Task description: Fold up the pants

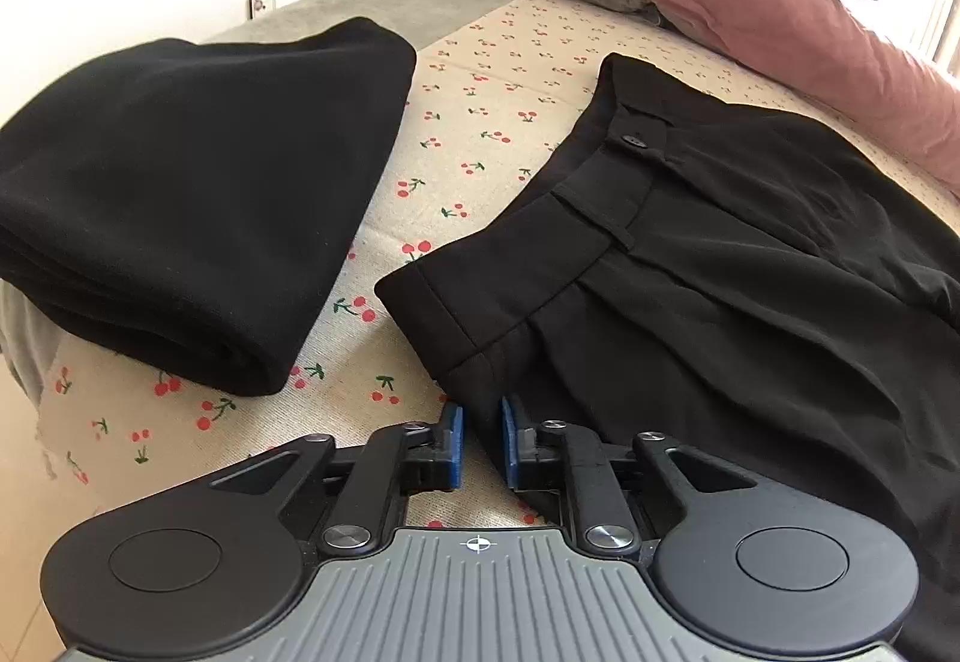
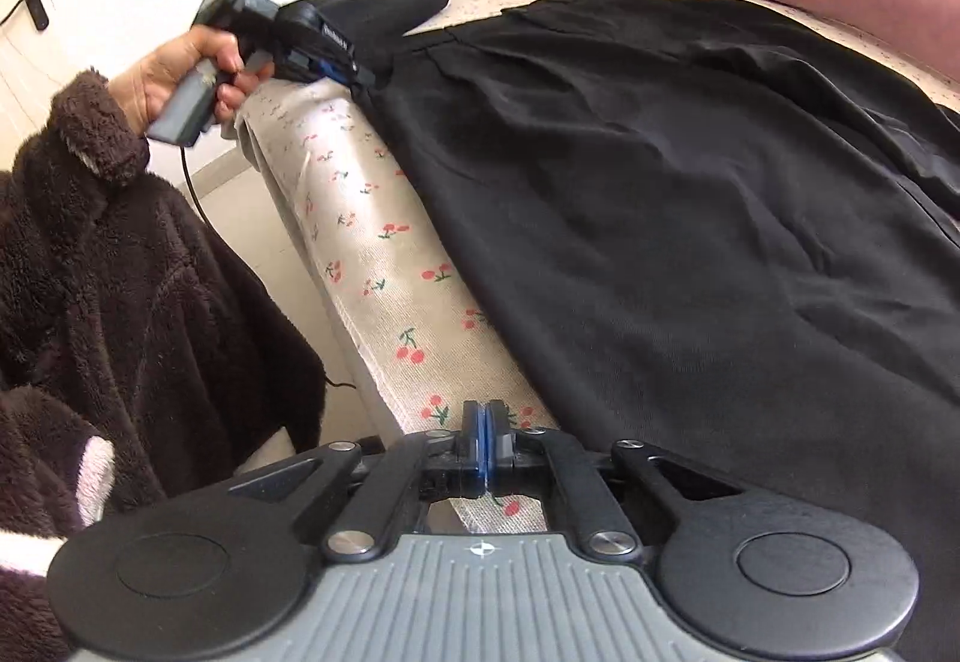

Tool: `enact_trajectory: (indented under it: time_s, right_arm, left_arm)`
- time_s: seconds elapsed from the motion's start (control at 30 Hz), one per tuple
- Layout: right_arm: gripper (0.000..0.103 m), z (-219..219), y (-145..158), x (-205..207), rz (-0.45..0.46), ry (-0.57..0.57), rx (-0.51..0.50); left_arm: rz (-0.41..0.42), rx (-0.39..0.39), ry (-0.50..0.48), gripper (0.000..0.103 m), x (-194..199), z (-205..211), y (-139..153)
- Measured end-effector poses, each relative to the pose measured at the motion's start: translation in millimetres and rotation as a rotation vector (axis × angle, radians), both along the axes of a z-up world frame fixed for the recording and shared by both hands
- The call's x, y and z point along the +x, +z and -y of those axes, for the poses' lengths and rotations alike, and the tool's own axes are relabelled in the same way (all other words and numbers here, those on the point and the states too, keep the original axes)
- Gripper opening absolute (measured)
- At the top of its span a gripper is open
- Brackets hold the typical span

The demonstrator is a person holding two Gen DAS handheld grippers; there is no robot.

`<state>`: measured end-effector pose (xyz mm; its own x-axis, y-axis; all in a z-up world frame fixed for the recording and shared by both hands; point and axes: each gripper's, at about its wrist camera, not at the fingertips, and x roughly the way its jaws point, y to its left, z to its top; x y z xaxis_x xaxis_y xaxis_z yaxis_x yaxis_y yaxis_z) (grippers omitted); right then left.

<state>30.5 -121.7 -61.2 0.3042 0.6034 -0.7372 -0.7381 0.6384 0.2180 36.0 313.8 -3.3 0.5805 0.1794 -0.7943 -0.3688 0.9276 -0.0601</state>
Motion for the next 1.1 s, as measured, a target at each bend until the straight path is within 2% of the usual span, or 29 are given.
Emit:
enact_trajectory:
  time_s: [0.03,0.07,0.1,0.17,0.23,0.33,0.43,0.5,0.6,0.7,0.8,0.87,1.0,1.1]
  right_arm:
    - [0.024,6,4,-1,0.014,-0.021,0.008]
    - [0.035,11,8,-3,0.028,-0.036,0.014]
    - [0.038,13,10,-4,0.049,-0.057,0.023]
    - [0.041,22,15,-4,0.067,-0.095,0.034]
    - [0.047,33,20,-4,0.106,-0.164,0.023]
    - [0.052,50,21,0,0.153,-0.274,0.0]
    - [0.062,74,24,5,0.185,-0.408,-0.044]
    - [0.065,91,20,8,0.179,-0.484,-0.092]
    - [0.065,131,8,13,0.123,-0.596,-0.174]
    - [0.065,183,-7,11,0.032,-0.714,-0.233]
    - [0.065,241,-8,-3,0.004,-0.8,-0.159]
    - [0.065,268,-7,-9,-0.013,-0.856,-0.156]
    - [0.069,288,1,4,-0.044,-0.979,-0.297]
    - [0.07,300,23,24,0.006,-1.017,-0.245]
  left_arm:
    - [0.007,0.031,0.013,0.043,-2,3,4]
    - [0.019,0.07,0.031,0.051,-7,5,10]
    - [0.037,0.11,0.039,0.062,-10,9,15]
    - [0.089,0.186,0.043,0.066,-16,19,27]
    - [0.143,0.213,0.005,0.073,-21,33,38]
    - [0.202,0.173,-0.129,0.077,-22,60,46]
    - [0.2,0.077,-0.337,0.078,-17,93,42]
    - [0.145,0.007,-0.482,0.079,-8,114,32]
    - [0.033,-0.036,-0.611,0.079,1,137,15]
    - [-0.06,0.025,-0.655,0.079,4,150,-2]
    - [-0.093,0.104,-0.673,0.088,4,154,-5]
    - [-0.107,0.125,-0.669,0.088,9,154,-3]
    - [-0.068,0.18,-0.678,0.088,24,161,15]
    - [-0.01,0.218,-0.682,0.088,50,169,32]
